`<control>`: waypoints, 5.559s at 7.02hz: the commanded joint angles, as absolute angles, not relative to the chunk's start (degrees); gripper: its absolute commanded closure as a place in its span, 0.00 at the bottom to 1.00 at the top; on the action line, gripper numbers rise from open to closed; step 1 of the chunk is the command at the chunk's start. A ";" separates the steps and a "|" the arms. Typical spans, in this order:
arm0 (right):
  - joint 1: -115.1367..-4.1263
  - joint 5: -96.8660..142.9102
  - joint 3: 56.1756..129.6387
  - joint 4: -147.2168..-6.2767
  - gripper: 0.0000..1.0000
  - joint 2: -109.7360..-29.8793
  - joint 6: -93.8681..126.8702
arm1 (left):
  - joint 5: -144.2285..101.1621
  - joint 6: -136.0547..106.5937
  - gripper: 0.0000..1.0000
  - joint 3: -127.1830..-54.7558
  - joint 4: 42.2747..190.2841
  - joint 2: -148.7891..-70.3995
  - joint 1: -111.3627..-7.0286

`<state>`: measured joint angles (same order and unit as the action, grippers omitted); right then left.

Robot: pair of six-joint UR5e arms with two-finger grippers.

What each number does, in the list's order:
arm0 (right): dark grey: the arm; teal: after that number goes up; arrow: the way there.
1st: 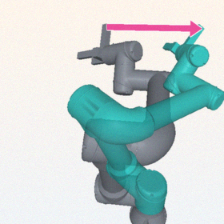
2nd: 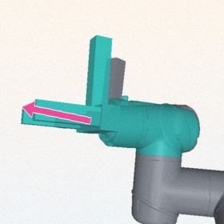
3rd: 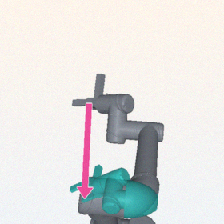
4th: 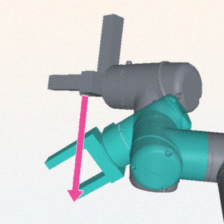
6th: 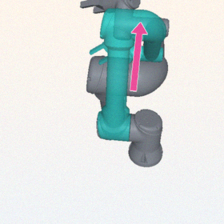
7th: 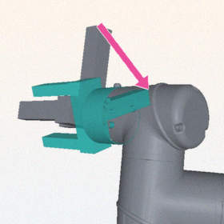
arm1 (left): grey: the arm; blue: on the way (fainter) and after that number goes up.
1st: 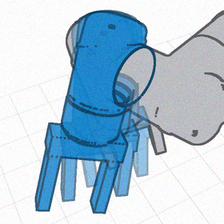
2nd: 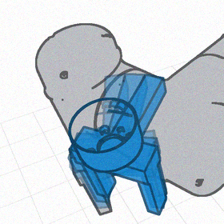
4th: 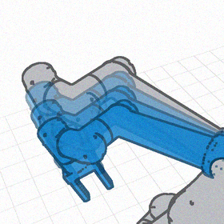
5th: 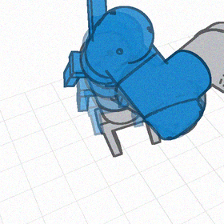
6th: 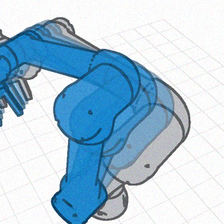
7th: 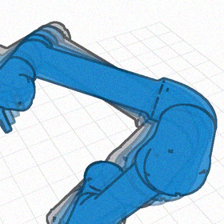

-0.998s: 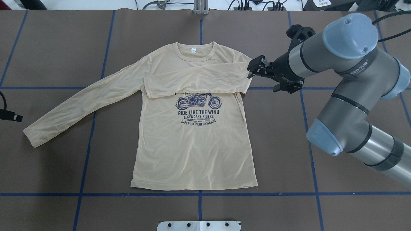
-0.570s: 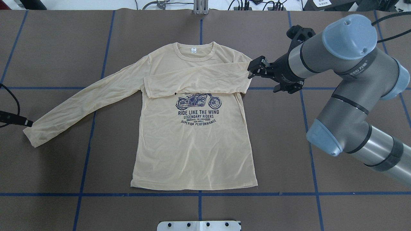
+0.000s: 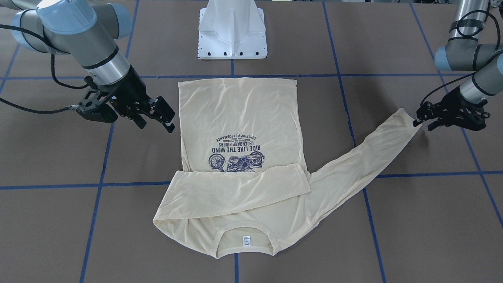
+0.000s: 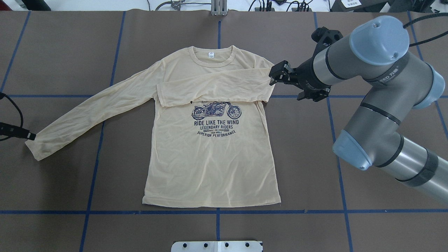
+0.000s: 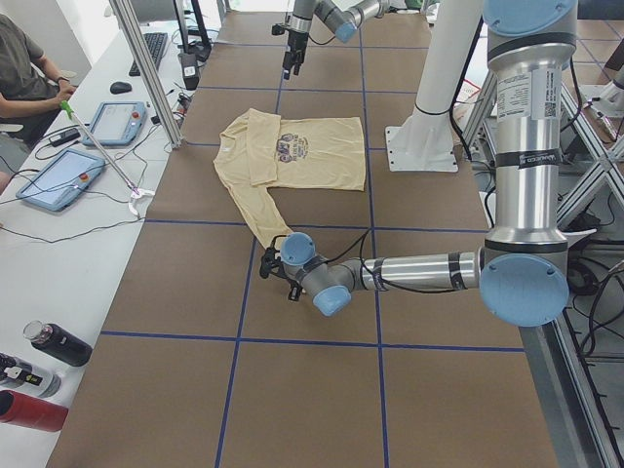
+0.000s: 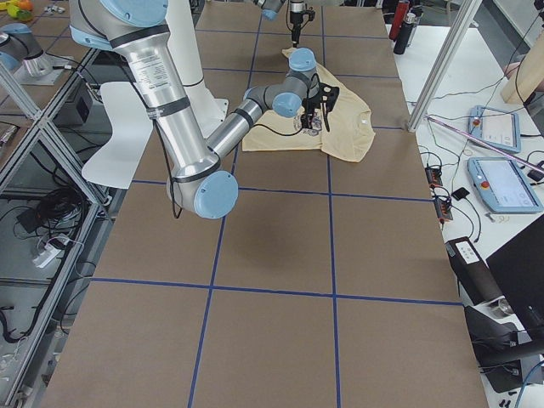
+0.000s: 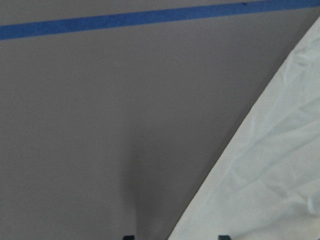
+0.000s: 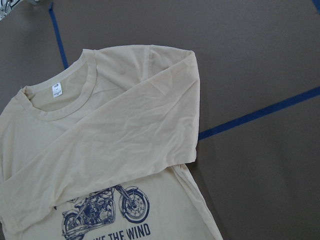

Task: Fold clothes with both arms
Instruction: 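Lower the left gripper onto the other sleeve cuff and grasp it, then fold the grasped sleeve across the shirt body with the left gripper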

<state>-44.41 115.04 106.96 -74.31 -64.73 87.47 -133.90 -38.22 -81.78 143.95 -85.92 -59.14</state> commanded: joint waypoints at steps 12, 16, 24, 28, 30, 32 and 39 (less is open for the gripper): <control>-43.95 114.96 106.52 -74.36 0.01 -64.34 88.24 | -140.07 -39.37 1.00 -85.05 143.09 -85.25 -58.71; -45.00 115.14 106.61 -74.36 0.02 -65.30 87.89 | -141.59 -54.52 1.00 -93.69 142.21 -91.88 -58.71; -53.26 115.40 106.00 -73.83 0.02 -74.35 81.84 | -123.25 -80.58 1.00 -90.88 121.20 -131.11 -46.61; -53.17 115.05 104.41 -73.65 0.02 -74.00 81.83 | -106.55 -80.77 1.00 -88.16 121.46 -138.07 -35.09; -53.17 115.05 104.59 -73.57 0.02 -74.00 81.91 | -106.44 -80.60 1.00 -85.63 121.38 -140.61 -34.89; -53.17 115.05 104.59 -73.56 0.02 -73.92 82.00 | -103.11 -80.68 1.00 -83.94 121.55 -140.98 -31.66; -53.17 114.96 104.59 -73.56 0.02 -73.48 82.44 | -103.10 -81.30 0.87 -81.39 122.52 -143.43 -30.15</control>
